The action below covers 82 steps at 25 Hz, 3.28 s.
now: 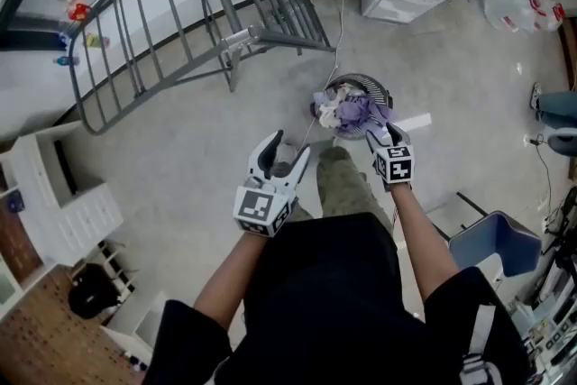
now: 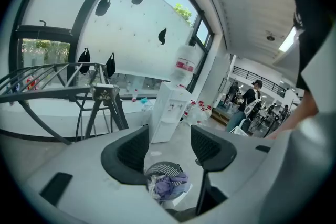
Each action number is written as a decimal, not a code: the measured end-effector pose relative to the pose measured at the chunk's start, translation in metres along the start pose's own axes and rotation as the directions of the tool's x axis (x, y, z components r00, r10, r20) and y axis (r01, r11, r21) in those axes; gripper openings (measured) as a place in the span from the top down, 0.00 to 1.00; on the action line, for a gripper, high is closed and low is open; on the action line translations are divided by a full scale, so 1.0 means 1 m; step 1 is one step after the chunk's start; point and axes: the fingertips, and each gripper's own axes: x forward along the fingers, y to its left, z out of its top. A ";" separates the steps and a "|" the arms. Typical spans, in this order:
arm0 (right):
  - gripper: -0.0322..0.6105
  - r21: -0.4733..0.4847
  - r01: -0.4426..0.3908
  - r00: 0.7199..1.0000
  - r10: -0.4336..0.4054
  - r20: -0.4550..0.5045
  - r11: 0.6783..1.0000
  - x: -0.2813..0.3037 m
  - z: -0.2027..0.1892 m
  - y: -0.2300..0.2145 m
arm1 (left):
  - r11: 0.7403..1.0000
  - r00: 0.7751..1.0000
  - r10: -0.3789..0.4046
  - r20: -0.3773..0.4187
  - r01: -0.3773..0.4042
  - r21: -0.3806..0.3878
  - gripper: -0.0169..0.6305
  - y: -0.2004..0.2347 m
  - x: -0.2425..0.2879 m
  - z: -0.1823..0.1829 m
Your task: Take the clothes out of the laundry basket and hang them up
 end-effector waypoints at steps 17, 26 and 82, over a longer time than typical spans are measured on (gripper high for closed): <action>0.60 -0.294 -0.331 0.916 0.230 -0.328 0.897 0.279 -0.141 -0.020 | 0.985 0.988 0.120 -0.093 -0.130 -0.110 0.61 0.010 0.136 -0.124; 0.60 -0.241 -0.333 0.907 0.240 -0.345 0.912 0.387 -0.183 -0.006 | 0.973 0.974 0.170 -0.149 -0.189 -0.129 0.61 0.037 0.151 -0.177; 0.94 -0.191 0.038 0.926 0.037 0.376 0.981 -0.162 0.196 0.043 | 0.991 0.991 -0.120 0.054 0.117 0.058 0.62 0.046 -0.074 0.003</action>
